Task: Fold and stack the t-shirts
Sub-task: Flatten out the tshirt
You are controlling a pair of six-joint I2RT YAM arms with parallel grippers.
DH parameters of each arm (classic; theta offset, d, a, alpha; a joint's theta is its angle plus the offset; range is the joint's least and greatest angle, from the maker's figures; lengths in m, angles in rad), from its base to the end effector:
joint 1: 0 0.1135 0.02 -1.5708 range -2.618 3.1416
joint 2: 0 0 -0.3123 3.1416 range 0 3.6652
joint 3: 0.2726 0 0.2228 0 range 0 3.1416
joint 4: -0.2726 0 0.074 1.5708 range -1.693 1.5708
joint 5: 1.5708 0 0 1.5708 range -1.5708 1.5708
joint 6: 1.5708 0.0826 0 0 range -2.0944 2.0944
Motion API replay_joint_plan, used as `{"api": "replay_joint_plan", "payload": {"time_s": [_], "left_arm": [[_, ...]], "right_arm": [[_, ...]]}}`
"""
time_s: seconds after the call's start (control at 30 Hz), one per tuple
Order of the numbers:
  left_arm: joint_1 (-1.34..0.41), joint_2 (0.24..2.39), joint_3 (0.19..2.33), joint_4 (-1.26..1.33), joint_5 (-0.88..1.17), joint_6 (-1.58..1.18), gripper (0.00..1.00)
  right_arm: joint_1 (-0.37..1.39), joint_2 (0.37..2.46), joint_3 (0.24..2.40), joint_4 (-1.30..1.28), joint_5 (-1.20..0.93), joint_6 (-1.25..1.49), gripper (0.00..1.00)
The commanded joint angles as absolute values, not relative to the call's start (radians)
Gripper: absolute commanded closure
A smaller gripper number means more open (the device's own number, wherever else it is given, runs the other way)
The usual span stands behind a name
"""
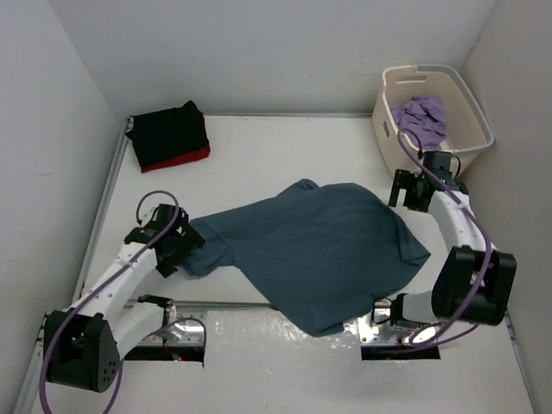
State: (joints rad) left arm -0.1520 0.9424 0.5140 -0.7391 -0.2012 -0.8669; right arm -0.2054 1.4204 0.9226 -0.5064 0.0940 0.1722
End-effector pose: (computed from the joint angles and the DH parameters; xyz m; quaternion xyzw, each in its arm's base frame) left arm 0.1185 -0.0014 0.1891 -0.3599 0.9061 -0.0113 0.2220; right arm 0.2669 -0.0635 0.2407 0.1929 0.9396 -0.0497 0.2784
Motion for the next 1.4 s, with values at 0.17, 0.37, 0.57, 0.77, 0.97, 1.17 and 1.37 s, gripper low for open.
{"api": "replay_joint_plan", "payload": {"time_s": [0.17, 0.37, 0.57, 0.77, 0.97, 1.17, 1.37], "left_arm": [[-0.163, 0.923, 0.814, -0.737, -0.222, -0.775, 0.0], [-0.245, 1.116, 0.782, -0.386, -0.005, -0.712, 0.0], [-0.452, 1.468, 0.894, -0.203, 0.112, -0.644, 0.0], [-0.48, 1.713, 0.951, -0.115, 0.227, -0.609, 0.0], [-0.445, 1.968, 1.148, -0.163, 0.189, -0.577, 0.0], [-0.344, 2.124, 1.411, -0.172, 0.146, -0.574, 0.0], [-0.339, 2.16, 1.634, -0.252, 0.178, -0.497, 0.0]], "right_arm": [[-0.048, 1.273, 0.859, -0.541, 0.081, 0.279, 0.01], [0.034, 1.334, 0.756, -0.532, 0.074, 0.339, 0.01], [0.058, 1.498, 0.762, -0.453, 0.063, 0.362, 0.01], [0.09, 1.732, 0.908, -0.413, 0.057, 0.347, 0.01], [0.092, 1.968, 1.206, -0.388, 0.055, 0.305, 0.01], [0.091, 2.307, 1.747, -0.475, 0.072, 0.218, 0.01], [0.091, 2.517, 2.215, -0.591, -0.035, 0.121, 0.01]]}}
